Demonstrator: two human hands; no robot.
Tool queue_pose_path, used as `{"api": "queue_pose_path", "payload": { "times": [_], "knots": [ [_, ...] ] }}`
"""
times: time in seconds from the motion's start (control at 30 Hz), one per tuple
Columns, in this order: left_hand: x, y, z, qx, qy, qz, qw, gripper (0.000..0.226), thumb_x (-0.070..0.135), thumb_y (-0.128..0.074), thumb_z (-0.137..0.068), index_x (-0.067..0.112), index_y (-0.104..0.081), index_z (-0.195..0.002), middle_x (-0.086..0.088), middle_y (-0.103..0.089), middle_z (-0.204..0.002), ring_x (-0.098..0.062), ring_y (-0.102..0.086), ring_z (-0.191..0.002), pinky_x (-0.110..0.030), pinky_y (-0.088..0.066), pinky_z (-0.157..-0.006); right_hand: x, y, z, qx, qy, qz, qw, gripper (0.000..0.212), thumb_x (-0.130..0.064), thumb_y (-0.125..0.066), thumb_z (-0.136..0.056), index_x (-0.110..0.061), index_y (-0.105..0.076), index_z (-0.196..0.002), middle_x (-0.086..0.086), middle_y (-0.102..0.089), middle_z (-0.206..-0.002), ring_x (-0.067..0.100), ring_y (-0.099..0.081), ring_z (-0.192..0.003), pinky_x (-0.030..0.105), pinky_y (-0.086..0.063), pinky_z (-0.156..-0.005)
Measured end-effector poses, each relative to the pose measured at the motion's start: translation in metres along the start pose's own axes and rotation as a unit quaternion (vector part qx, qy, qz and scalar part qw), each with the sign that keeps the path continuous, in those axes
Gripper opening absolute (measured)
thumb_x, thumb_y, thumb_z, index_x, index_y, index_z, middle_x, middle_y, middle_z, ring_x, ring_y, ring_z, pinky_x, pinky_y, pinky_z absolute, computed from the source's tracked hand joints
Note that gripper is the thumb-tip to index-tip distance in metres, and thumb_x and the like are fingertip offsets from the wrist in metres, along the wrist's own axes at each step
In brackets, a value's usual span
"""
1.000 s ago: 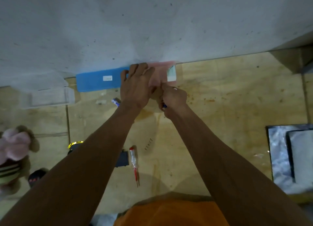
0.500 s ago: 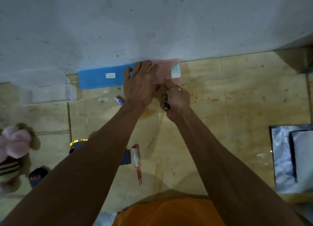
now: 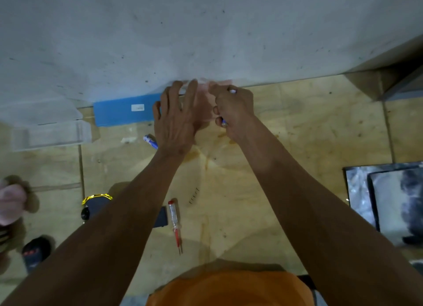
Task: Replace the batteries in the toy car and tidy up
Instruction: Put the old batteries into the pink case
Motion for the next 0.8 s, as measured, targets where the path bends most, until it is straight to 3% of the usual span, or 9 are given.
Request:
{"api": "queue_pose_path", "payload": {
  "times": [0.1,0.2,0.3,0.37,0.43,0.53,0.63,0.73,0.8],
  "knots": [
    [0.0,-0.003,0.001,-0.016,0.026,-0.055,0.998,0.098,0.041,-0.082,-0.079,0.031,-0.023,-0.156,-0.01,-0.04,-0.146,-0.033,-0.048,-0.127,-0.047,-0.046,-0.093,-0.005,0.004,0.0,-0.017,-0.018,-0.007,1.0,0.014,-0.017,-0.073,-0.085,-0.009,-0.065,-0.076,-0.001,-0.05,-0.045,0.019,-0.044,-0.044,0.022,-0.034,-0.043],
    [0.001,0.0,-0.001,-0.027,0.022,-0.062,0.997,0.1,0.047,-0.08,-0.079,0.032,-0.02,-0.157,-0.011,-0.04,-0.146,-0.035,-0.047,-0.127,-0.051,-0.046,-0.092,0.008,-0.004,-0.001,-0.05,-0.088,-0.096,0.99,0.009,-0.012,-0.06,-0.086,-0.005,-0.058,-0.081,0.011,-0.05,-0.065,0.023,-0.047,-0.047,0.027,-0.042,-0.048],
    [0.001,0.003,-0.001,-0.05,0.022,-0.049,0.997,0.104,0.059,-0.075,-0.075,0.03,-0.019,-0.157,-0.014,-0.042,-0.148,-0.038,-0.047,-0.129,-0.055,-0.044,-0.095,0.018,-0.012,0.002,-0.047,-0.132,-0.184,0.973,0.011,-0.009,-0.046,-0.081,-0.01,-0.043,-0.07,0.009,-0.038,-0.07,0.024,-0.039,-0.054,0.028,-0.04,-0.049],
    [0.001,0.006,-0.002,-0.041,0.019,-0.06,0.997,0.104,0.061,-0.075,-0.074,0.029,-0.022,-0.157,-0.014,-0.044,-0.146,-0.038,-0.05,-0.126,-0.055,-0.047,-0.093,0.021,-0.009,0.001,-0.02,-0.129,-0.211,0.969,0.019,-0.004,-0.043,-0.083,-0.01,-0.039,-0.066,0.008,-0.037,-0.07,0.024,-0.038,-0.057,0.033,-0.044,-0.058],
    [0.001,0.004,-0.002,-0.056,0.018,-0.057,0.997,0.11,0.067,-0.075,-0.069,0.029,-0.02,-0.157,-0.015,-0.046,-0.146,-0.038,-0.05,-0.126,-0.056,-0.047,-0.093,0.022,-0.006,0.0,-0.003,-0.12,-0.215,0.969,0.019,-0.001,-0.042,-0.087,-0.006,-0.044,-0.069,0.01,-0.044,-0.073,0.026,-0.044,-0.061,0.038,-0.048,-0.069],
    [-0.001,0.004,0.0,-0.056,0.015,-0.062,0.996,0.113,0.069,-0.075,-0.067,0.029,-0.02,-0.157,-0.016,-0.046,-0.145,-0.038,-0.05,-0.126,-0.056,-0.047,-0.092,0.02,-0.006,0.002,0.005,-0.114,-0.217,0.969,0.019,0.003,-0.041,-0.089,-0.002,-0.049,-0.073,0.016,-0.052,-0.083,0.028,-0.049,-0.069,0.037,-0.051,-0.064],
    [0.0,0.003,-0.001,-0.056,0.016,-0.058,0.997,0.111,0.07,-0.073,-0.068,0.029,-0.02,-0.156,-0.017,-0.047,-0.145,-0.039,-0.05,-0.126,-0.056,-0.047,-0.092,0.014,-0.001,0.007,0.008,-0.102,-0.226,0.969,0.02,0.004,-0.039,-0.091,-0.003,-0.053,-0.079,0.017,-0.054,-0.087,0.031,-0.056,-0.085,0.043,-0.055,-0.087],
    [0.0,0.005,-0.002,-0.04,0.015,-0.059,0.997,0.098,0.068,-0.065,-0.078,0.029,-0.021,-0.156,-0.017,-0.047,-0.144,-0.038,-0.051,-0.125,-0.056,-0.047,-0.092,0.011,0.009,0.007,0.035,-0.081,-0.188,0.978,0.02,0.003,-0.04,-0.09,-0.003,-0.055,-0.077,0.014,-0.054,-0.08,0.027,-0.055,-0.075,0.041,-0.054,-0.079],
    [0.001,0.004,-0.001,-0.028,0.014,-0.053,0.998,0.087,0.058,-0.063,-0.087,0.028,-0.022,-0.157,-0.017,-0.046,-0.144,-0.039,-0.049,-0.127,-0.056,-0.046,-0.094,0.006,0.026,0.003,0.079,-0.027,-0.097,0.992,0.014,-0.005,-0.047,-0.084,-0.006,-0.06,-0.081,0.009,-0.059,-0.078,0.024,-0.057,-0.072,0.04,-0.054,-0.075]
  ]
}}
Point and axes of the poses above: each hand's wrist, its own z-axis away from the middle knuckle, its own y-axis out of the back of the hand, x = y × z, the point moved 9 cm from there along -z, towards the middle knuckle
